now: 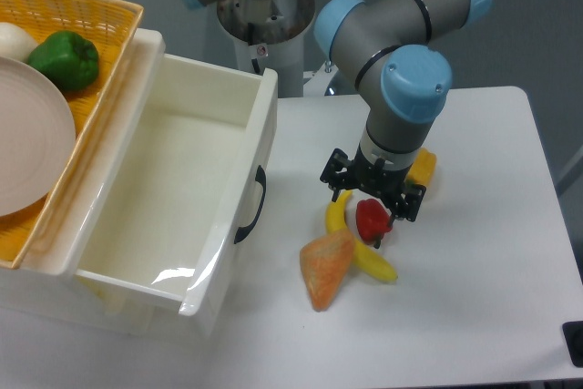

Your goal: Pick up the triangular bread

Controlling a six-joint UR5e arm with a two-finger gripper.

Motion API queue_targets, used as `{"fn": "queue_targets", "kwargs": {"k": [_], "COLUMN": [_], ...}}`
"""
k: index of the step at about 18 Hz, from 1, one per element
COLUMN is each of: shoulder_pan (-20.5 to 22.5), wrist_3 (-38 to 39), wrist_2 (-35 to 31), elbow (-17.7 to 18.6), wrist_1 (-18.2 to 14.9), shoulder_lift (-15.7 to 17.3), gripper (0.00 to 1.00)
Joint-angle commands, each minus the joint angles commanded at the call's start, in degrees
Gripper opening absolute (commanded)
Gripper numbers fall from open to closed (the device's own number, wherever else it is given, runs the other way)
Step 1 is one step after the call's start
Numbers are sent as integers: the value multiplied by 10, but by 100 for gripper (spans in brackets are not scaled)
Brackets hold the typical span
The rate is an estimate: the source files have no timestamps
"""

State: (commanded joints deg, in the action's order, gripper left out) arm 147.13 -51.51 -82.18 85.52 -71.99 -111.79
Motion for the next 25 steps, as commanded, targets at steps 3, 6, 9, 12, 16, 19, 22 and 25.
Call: {"fn": "queue_targets", "kwargs": {"k": [3,6,9,12,16,19,22,25], "shoulder_pan": [-1,-3,-11,-31,-36,-41,-41,-41], "wrist_3": [3,-1,-3,-3,-3,-2,2,3], "wrist_2": [0,1,-23,-54,-51,-43,-15,-11], "elbow": [7,31,33,30,31,29,29,29], "wrist_1": [12,73,91,89,89,89,89,89], "shoulder_lift": [-4,-11,-24,-44,-55,-64,-69,-79], "gripper": [100,100,100,100,100,100,100,100]}}
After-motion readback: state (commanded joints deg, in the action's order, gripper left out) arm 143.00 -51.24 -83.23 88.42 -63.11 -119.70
